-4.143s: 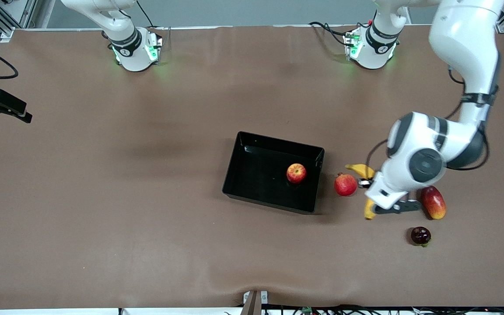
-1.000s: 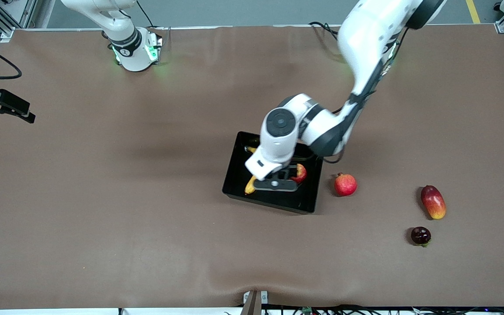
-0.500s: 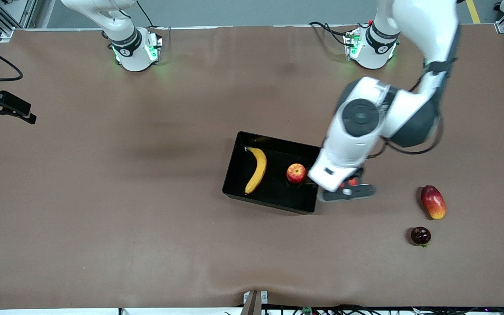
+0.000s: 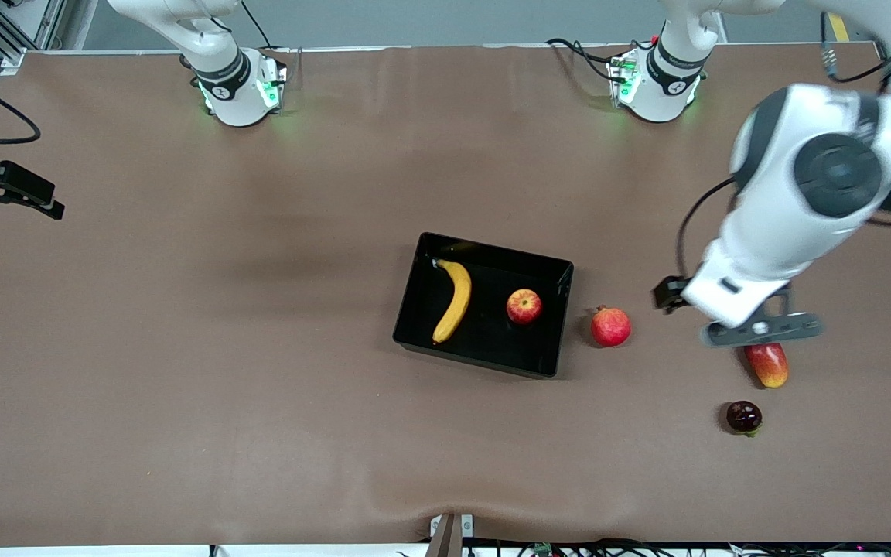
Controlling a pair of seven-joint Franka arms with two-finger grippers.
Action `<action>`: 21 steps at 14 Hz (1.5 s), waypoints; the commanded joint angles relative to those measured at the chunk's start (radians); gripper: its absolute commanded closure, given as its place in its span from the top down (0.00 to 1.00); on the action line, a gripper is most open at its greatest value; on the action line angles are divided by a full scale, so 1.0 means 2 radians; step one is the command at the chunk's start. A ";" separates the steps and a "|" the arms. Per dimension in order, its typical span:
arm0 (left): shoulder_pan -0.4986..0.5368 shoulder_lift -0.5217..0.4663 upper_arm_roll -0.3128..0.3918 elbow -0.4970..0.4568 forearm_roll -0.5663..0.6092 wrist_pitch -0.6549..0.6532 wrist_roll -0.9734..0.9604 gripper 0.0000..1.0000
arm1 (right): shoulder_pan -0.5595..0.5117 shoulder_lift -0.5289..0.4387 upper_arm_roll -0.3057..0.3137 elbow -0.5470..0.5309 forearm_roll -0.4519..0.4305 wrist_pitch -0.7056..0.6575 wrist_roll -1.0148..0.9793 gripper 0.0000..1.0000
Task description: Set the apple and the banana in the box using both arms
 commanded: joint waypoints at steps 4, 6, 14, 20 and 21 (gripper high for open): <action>0.066 -0.137 -0.007 -0.120 -0.053 0.002 0.039 1.00 | -0.006 -0.002 0.002 0.001 -0.006 -0.002 -0.006 1.00; 0.092 -0.165 -0.007 -0.139 -0.079 0.002 0.045 1.00 | -0.006 -0.002 0.002 0.001 -0.006 -0.002 -0.006 1.00; 0.080 -0.238 0.000 -0.171 -0.086 -0.051 0.074 1.00 | -0.007 -0.003 0.001 0.001 -0.006 -0.001 -0.006 1.00; 0.096 -0.224 0.004 -0.142 -0.085 -0.071 0.132 1.00 | -0.015 -0.004 0.001 0.001 -0.006 -0.005 -0.006 1.00; 0.096 -0.223 0.003 -0.140 -0.086 -0.073 0.131 1.00 | -0.016 -0.004 0.001 0.001 -0.006 -0.005 -0.006 1.00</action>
